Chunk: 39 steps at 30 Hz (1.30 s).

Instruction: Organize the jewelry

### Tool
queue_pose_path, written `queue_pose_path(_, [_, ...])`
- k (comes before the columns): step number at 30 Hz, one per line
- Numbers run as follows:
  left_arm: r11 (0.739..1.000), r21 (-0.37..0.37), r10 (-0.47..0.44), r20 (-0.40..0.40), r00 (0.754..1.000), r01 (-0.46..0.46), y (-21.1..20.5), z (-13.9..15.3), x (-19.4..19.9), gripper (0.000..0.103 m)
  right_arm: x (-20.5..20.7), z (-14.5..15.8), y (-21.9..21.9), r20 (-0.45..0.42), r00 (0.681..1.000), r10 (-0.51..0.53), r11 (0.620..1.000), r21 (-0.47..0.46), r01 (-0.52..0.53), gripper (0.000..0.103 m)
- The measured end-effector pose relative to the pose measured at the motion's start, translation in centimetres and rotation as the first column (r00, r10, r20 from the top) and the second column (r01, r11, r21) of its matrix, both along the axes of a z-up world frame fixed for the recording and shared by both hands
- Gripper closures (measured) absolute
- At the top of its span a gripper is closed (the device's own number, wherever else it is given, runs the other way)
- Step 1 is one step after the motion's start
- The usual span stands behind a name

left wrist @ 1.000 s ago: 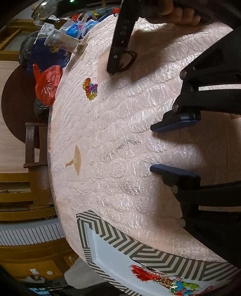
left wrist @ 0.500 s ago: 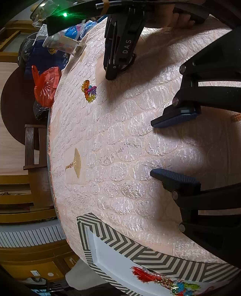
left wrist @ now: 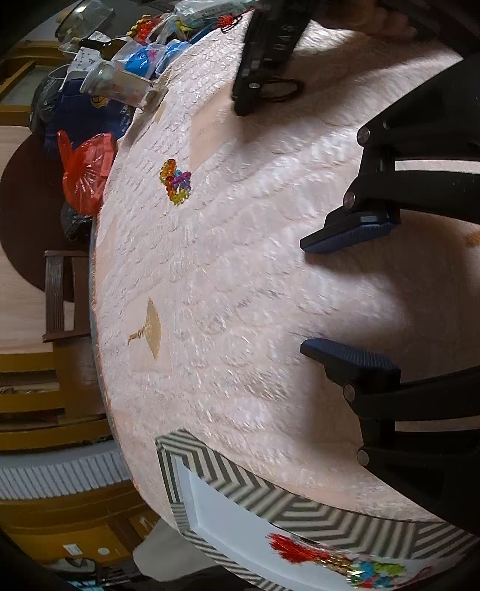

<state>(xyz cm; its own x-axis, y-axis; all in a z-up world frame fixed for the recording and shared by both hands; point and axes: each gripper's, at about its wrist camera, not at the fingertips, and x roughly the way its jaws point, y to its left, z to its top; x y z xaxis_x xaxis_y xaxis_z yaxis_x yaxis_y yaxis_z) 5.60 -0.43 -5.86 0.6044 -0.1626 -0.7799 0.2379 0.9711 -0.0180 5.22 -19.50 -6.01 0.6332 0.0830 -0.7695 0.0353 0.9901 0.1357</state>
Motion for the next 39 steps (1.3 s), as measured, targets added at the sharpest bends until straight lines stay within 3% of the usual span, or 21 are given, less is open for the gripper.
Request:
queue_pose_path(4, [0.995, -0.012, -0.095, 0.050, 0.994, 0.095, -2.4, 2.4, 2.8, 0.031, 0.1, -0.2, 0.0, -0.012, 1.000, -0.010, 1.000, -0.010, 0.009, 0.066])
queue_pose_path(8, [0.968, -0.009, -0.249, 0.045, 0.967, 0.250, -6.8, 3.3, 6.4, 0.031, 0.1, -0.2, 0.5, -0.019, 1.000, -0.010, 0.999, -0.046, 0.009, 0.066])
queue_pose_path(11, [0.933, -0.026, -0.359, -0.008, 0.933, 0.359, -10.4, 2.3, 9.2, 0.031, 0.1, -0.2, 0.6, -0.020, 1.000, -0.010, 0.999, -0.050, 0.009, 0.066])
queue_pose_path(15, [0.911, 0.035, -0.407, -0.068, 0.911, 0.410, -13.1, 0.2, 10.8, 0.032, 0.1, -0.1, 0.2, -0.014, 1.000, -0.011, 1.000, -0.018, 0.010, 0.066])
queue_pose_path(18, [0.911, 0.027, -0.409, -0.046, 0.911, 0.411, -13.3, -0.2, 11.3, 0.036, 0.0, -0.1, -0.3, -0.007, 1.000, -0.012, 1.000, 0.025, 0.012, 0.066])
queue_pose_path(20, [0.927, 0.013, -0.373, -0.033, 0.927, 0.374, -12.9, 0.0, 11.5, 0.055, 0.0, -0.2, -0.5, -0.005, 1.000, -0.012, 0.999, 0.039, 0.012, 0.066])
queue_pose_path(21, [0.933, 0.007, -0.361, -0.035, 0.932, 0.361, -12.5, 0.1, 11.5, 0.058, 0.0, -0.2, -0.6, -0.005, 1.000, -0.012, 0.999, 0.043, 0.013, 0.066])
queue_pose_path(24, [0.936, 0.016, -0.350, -0.004, 0.937, 0.350, -11.1, 0.5, 10.1, 0.058, 0.0, -0.1, -0.4, -0.005, 1.000, -0.014, 0.999, 0.038, 0.015, 0.066])
queue_pose_path(30, [0.936, -0.074, -0.343, 0.033, 0.939, 0.344, -6.7, 1.7, 5.5, 0.058, 0.1, -0.1, -0.4, -0.008, 1.000, -0.015, 1.000, 0.024, 0.016, 0.066])
queue_pose_path(32, [0.941, -0.064, -0.331, 0.041, 0.943, 0.333, -5.7, 1.9, 3.7, 0.058, 0.1, -0.1, -0.4, -0.009, 1.000, -0.016, 1.000, 0.021, 0.016, 0.066])
queue_pose_path(39, [0.975, -0.091, -0.201, 0.001, 0.980, 0.201, -2.2, 1.3, -1.0, 0.058, 0.2, 0.0, 0.0, -0.014, 1.000, -0.015, 1.000, -0.014, 0.015, 0.066])
